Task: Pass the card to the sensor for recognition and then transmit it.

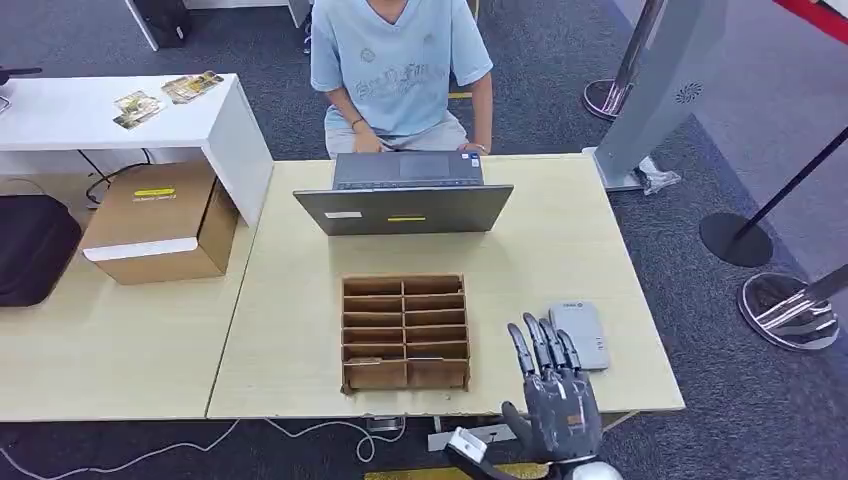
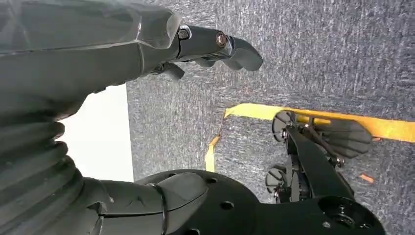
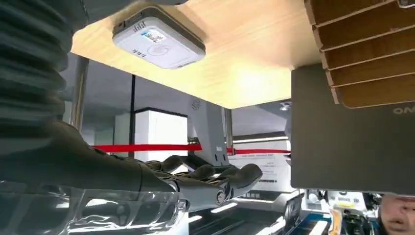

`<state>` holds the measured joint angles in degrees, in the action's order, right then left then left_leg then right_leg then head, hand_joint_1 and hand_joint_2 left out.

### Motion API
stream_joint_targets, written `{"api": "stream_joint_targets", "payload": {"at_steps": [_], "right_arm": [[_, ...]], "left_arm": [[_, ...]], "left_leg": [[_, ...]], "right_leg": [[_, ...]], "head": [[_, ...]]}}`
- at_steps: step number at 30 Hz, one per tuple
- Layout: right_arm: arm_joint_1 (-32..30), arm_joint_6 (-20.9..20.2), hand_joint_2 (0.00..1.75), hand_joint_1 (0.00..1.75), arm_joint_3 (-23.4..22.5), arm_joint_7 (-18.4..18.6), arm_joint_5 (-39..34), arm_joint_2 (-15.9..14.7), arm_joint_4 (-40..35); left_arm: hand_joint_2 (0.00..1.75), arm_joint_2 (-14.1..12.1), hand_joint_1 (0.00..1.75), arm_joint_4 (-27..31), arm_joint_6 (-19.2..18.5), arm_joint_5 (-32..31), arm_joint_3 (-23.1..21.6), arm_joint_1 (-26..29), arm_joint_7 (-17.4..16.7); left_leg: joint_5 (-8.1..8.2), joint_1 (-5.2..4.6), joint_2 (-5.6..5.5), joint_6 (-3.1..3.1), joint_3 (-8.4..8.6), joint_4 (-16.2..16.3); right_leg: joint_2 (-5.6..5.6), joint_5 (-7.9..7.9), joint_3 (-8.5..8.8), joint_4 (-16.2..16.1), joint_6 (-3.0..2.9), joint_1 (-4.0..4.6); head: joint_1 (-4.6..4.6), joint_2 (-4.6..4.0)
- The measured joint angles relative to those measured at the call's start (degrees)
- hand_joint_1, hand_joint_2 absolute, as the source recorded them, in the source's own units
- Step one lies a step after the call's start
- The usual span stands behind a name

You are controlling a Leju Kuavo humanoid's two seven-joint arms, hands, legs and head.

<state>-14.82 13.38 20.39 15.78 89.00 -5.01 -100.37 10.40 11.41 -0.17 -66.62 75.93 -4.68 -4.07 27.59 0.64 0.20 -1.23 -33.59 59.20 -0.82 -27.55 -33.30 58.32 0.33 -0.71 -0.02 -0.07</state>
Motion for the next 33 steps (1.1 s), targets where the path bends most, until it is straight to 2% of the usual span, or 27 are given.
{"api": "stream_joint_targets", "payload": {"at_steps": [8, 16, 23, 33], "right_arm": [[0.39, -0.35, 1.75, 0.00, 1.64, 1.95, 1.05, -0.09, 0.02], [3.50, -3.95, 1.75, 0.00, 7.30, 8.28, 1.07, -1.88, 0.89], [6.50, -5.01, 1.75, 0.00, 10.58, 6.75, 1.05, -1.77, 3.60], [9.47, -5.05, 1.75, 0.00, 11.23, 4.94, 1.05, 0.72, 8.02]], "left_arm": [[1.75, 0.00, 0.00, 0.00, -0.02, -0.37, 0.00, 0.02, 0.09], [1.75, 0.00, 0.00, 0.00, -0.04, -0.57, -0.02, 0.01, 0.09], [1.75, 0.02, 0.00, 0.00, -0.02, -0.65, -0.02, 0.02, 0.09], [1.75, 0.00, 0.00, 0.00, -0.50, -1.64, -0.50, 0.01, 0.15]], "left_leg": [[0.00, 0.00, 0.00, 0.00, 0.00, 0.00], [0.00, 0.01, 0.01, 0.00, 0.01, 0.00], [0.00, 0.01, 0.01, 0.00, 0.00, 0.00], [0.00, 0.01, 0.00, 0.00, 0.00, 0.00]], "right_leg": [[0.00, 0.00, 0.00, 0.00, 0.00, 0.00], [0.01, 0.00, 0.00, 0.00, 0.00, 0.00], [0.01, 0.00, 0.00, 0.01, 0.00, 0.00], [0.01, 0.00, 0.00, 0.01, 0.00, 0.00]], "head": [[0.00, 0.00], [0.02, 0.00], [0.00, 0.00], [0.00, 0.00]]}}
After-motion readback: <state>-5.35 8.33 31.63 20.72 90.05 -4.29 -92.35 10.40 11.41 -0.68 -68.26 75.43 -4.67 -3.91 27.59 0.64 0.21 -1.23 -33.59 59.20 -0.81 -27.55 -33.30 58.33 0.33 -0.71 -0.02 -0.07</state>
